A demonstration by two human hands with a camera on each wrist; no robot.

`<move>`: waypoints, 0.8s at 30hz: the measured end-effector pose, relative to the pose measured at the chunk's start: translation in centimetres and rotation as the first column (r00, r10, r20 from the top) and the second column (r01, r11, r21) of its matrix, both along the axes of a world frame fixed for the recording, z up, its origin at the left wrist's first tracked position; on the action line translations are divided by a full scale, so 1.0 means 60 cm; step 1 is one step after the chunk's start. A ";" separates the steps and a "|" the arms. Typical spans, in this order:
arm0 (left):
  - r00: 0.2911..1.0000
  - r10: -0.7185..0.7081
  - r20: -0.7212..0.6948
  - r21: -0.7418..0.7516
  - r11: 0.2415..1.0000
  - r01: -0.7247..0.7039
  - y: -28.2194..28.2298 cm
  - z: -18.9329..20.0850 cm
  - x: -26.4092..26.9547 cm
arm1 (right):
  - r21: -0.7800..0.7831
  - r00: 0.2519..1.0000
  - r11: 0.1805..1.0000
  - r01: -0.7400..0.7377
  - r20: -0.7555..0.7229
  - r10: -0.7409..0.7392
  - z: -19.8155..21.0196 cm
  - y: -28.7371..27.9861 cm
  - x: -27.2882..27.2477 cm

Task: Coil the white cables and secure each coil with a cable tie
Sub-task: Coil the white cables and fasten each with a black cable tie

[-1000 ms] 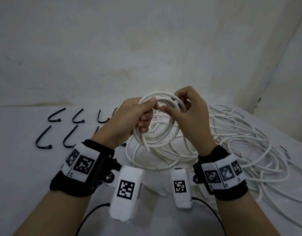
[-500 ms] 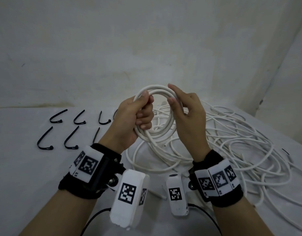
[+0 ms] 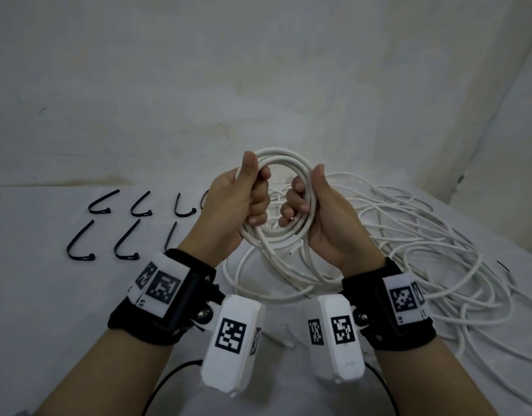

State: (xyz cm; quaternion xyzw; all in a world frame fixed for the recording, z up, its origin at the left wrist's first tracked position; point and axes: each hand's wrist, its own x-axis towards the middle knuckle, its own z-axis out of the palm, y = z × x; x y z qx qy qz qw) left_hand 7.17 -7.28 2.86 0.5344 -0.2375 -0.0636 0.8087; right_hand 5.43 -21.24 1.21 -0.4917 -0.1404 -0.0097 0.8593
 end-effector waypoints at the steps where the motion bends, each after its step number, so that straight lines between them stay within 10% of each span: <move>1: 1.000 -0.004 0.004 -0.001 1.000 0.004 0.001 0.000 0.000 | 0.011 1.000 1.000 -0.013 -0.007 0.013 0.001 -0.001 -0.001; 7: 0.997 -0.079 0.022 0.046 0.996 0.078 -0.009 -0.004 -0.005 | 0.029 0.992 0.993 0.114 -0.054 -0.112 0.014 0.002 -0.010; 12: 0.957 -0.113 -0.266 0.187 0.968 0.166 -0.011 -0.029 0.011 | 0.126 0.937 0.928 0.349 -0.071 -0.343 0.027 0.004 -0.022; 17: 0.793 -0.257 -0.553 0.470 0.689 0.551 -0.033 -0.083 -0.010 | 0.147 0.925 0.914 0.379 -0.047 -0.376 0.032 0.018 -0.034; 24: 0.775 -0.166 -0.610 0.164 0.930 0.329 -0.047 -0.084 -0.006 | 0.100 0.873 0.871 0.482 0.030 -0.487 0.031 0.035 -0.046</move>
